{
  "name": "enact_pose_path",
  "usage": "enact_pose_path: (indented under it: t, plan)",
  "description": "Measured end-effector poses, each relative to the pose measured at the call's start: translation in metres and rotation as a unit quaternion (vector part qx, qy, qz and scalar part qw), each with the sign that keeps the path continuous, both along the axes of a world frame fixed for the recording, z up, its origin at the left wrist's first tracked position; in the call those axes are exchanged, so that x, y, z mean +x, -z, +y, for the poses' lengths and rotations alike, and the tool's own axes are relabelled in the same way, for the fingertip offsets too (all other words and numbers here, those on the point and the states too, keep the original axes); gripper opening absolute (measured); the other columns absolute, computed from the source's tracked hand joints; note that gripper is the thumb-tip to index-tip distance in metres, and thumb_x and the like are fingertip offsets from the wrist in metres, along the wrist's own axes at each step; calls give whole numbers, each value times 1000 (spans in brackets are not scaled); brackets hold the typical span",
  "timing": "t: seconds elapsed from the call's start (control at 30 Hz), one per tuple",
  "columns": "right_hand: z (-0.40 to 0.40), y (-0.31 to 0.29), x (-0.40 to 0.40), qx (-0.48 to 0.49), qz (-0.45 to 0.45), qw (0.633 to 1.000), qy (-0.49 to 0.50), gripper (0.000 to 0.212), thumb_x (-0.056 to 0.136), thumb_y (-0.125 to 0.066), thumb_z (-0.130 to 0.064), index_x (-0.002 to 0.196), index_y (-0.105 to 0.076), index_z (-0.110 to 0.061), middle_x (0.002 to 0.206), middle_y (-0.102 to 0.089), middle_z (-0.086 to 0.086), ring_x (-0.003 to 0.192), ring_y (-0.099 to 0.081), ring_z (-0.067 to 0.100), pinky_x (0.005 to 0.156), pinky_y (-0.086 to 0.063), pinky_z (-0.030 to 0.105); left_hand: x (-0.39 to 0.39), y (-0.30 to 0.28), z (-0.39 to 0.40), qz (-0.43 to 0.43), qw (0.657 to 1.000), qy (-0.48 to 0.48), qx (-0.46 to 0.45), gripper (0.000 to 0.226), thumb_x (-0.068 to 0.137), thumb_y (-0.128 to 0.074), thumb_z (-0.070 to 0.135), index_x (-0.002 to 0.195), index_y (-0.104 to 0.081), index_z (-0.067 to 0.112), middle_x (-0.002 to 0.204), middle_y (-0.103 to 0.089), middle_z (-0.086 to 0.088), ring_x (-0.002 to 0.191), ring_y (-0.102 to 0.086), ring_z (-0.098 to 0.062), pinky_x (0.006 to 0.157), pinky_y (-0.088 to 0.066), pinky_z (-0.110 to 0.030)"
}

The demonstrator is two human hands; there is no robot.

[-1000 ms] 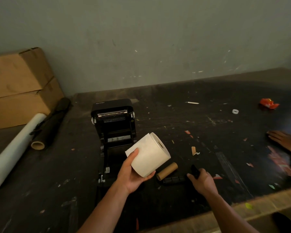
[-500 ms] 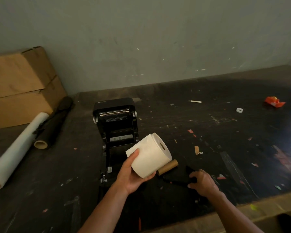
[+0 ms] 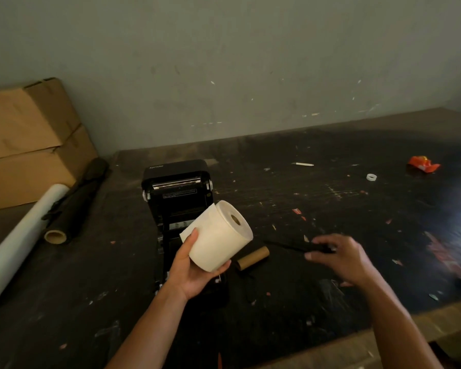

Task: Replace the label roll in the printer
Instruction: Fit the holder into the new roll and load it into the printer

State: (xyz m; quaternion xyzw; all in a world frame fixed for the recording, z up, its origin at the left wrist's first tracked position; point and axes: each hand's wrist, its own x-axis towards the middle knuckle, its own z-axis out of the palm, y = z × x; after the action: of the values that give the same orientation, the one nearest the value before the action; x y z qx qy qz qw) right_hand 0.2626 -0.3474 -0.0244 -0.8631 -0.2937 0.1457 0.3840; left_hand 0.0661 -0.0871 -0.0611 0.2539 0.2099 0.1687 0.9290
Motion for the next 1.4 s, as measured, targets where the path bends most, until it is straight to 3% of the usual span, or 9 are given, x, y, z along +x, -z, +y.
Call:
enact_pose_path:
  t: [0.17,0.37,0.47,0.6,0.93,1.13,1.27,1.33,1.4]
  plan:
    - [25,-38,-12,87,-69,993,-44,33,71,-77,-28,100,-61,-32,93,-59,-11,85,-57,4,67,-41,18,-5,0,2,5,1000,6,7,54,73,-73,36,123,-57,28,110,-71,-20,100,-66,-44,77,-52,-62]
    - [38,-58,-15,36,-137,982,-127,32,68,-79,-30,89,-59,-43,90,-57,-16,82,-54,-4,67,-38,13,-14,1,2,4,1000,12,16,48,74,-70,35,119,-58,26,106,-72,-20,99,-66,-45,75,-54,-62]
    - [41,-69,-15,-8,-176,973,-151,30,68,-80,-30,88,-61,-41,88,-54,-18,82,-52,-5,66,-33,12,-17,0,3,7,999,20,27,52,71,-76,35,119,-58,27,106,-72,-19,99,-66,-45,76,-54,-62]
    - [54,-85,-20,-31,-215,958,-186,28,70,-78,-25,92,-64,-35,91,-52,-17,84,-50,-2,68,-33,12,-16,-4,2,36,997,34,56,87,39,-97,32,118,-60,26,106,-73,-18,98,-67,-43,75,-54,-61]
    - [103,-93,-48,-53,-245,926,-283,35,75,-74,-23,108,-64,-23,103,-54,-10,94,-50,4,82,-40,16,-12,-2,-18,8,1000,17,13,91,40,-97,34,123,-58,28,114,-69,-22,104,-64,-47,82,-50,-63]
    - [104,-87,-55,12,-159,945,-285,47,83,-66,-31,127,-53,-22,118,-52,-4,101,-48,4,76,-38,10,-12,2,-27,-11,1000,-4,-15,90,42,-95,38,124,-60,27,114,-68,-24,102,-65,-46,81,-51,-61]
    - [100,-81,-55,81,-190,957,-202,39,91,-54,-12,130,-52,-18,128,-54,-2,113,-48,1,80,-35,2,-12,4,-28,-22,999,-24,-31,88,39,-95,40,120,-64,27,113,-69,-24,101,-65,-47,78,-51,-61]
    - [98,-79,-56,99,-210,957,-172,44,89,-53,-2,130,-52,-20,127,-58,-2,117,-51,7,81,-33,-4,-12,4,-27,-26,999,-25,-29,86,39,-95,41,119,-65,27,116,-67,-24,102,-65,-47,78,-51,-60]
    - [98,-77,-59,112,-191,964,-147,56,87,-56,-1,136,-43,-25,120,-62,-2,108,-57,7,71,-35,-7,-12,3,-26,-36,999,-22,-23,79,41,-94,41,115,-69,27,116,-67,-24,103,-64,-47,80,-51,-60]
